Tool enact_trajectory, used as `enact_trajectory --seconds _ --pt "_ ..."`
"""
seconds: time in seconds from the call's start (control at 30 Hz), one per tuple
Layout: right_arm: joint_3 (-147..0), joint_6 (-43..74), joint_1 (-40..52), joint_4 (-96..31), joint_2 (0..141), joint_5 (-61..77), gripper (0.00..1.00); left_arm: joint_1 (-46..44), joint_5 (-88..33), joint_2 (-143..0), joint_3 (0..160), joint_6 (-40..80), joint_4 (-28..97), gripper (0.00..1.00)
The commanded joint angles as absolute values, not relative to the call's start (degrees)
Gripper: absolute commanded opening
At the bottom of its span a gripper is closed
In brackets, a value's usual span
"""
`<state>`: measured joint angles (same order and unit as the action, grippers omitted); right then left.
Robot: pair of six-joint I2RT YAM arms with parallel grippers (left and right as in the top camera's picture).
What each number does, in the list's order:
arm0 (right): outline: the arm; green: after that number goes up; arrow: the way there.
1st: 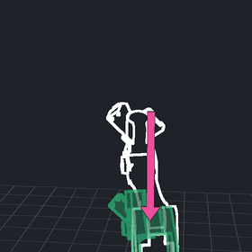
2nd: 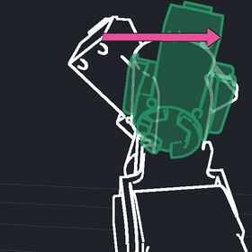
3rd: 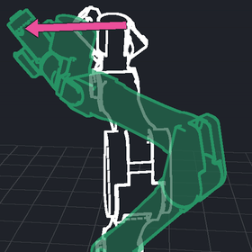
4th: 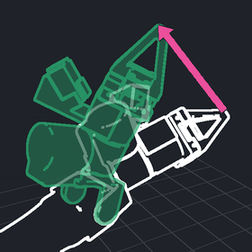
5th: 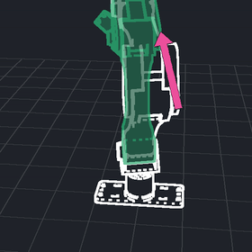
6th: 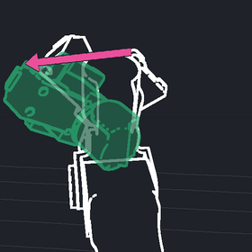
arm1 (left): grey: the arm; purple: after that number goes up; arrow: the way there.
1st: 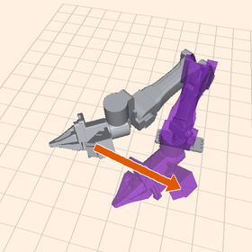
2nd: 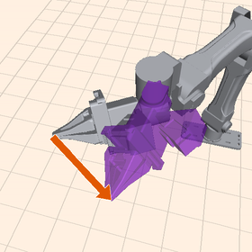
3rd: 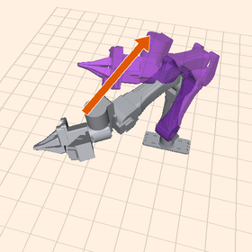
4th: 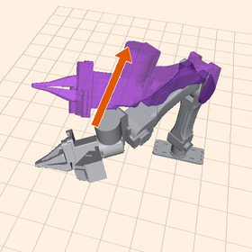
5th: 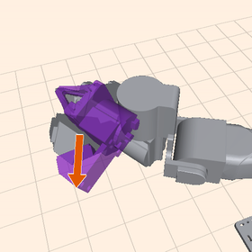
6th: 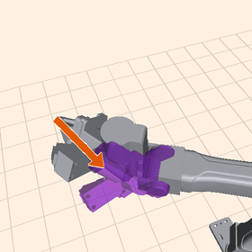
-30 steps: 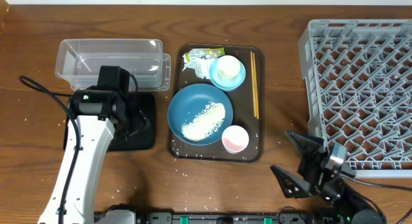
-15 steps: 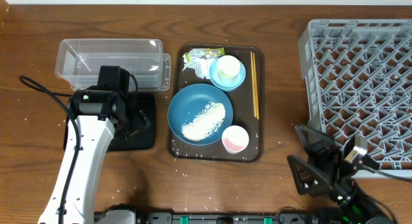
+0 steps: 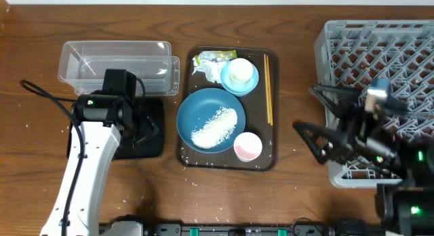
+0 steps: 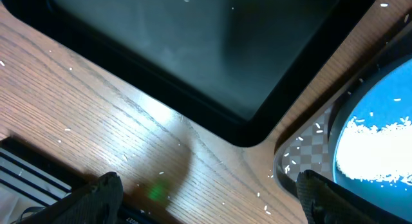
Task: Sort waste into correct bins and load items into the dishwasher rack
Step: 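Reach the right gripper to the pink cup and grasp it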
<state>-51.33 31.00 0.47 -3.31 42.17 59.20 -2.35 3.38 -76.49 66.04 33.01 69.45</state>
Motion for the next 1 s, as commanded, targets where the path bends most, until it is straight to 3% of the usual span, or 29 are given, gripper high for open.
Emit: enact_trajectory --seconds 0.0,0.2,0.43,0.63,0.97 --pt "-57.10 16.34 3.25 -14.33 44.64 50.37 0.99 -2.11 3.90 -76.42 66.87 33.32 69.80 0.89" --pt "-66.74 5.02 17.02 -42.68 50.37 16.97 0.99 -2.11 3.90 -76.40 66.87 33.32 69.80 0.90" --pt "-74.02 8.58 36.91 -57.78 60.25 -9.43 0.99 -2.11 3.90 -76.40 66.87 33.32 69.80 0.90" --pt "-74.30 12.84 47.46 -59.64 71.50 -5.80 0.99 -2.11 3.90 -76.42 66.87 33.32 69.80 0.89" --pt "-74.22 12.84 52.27 -59.37 85.19 2.48 0.99 -2.11 3.90 -76.40 66.87 33.32 69.80 0.90"
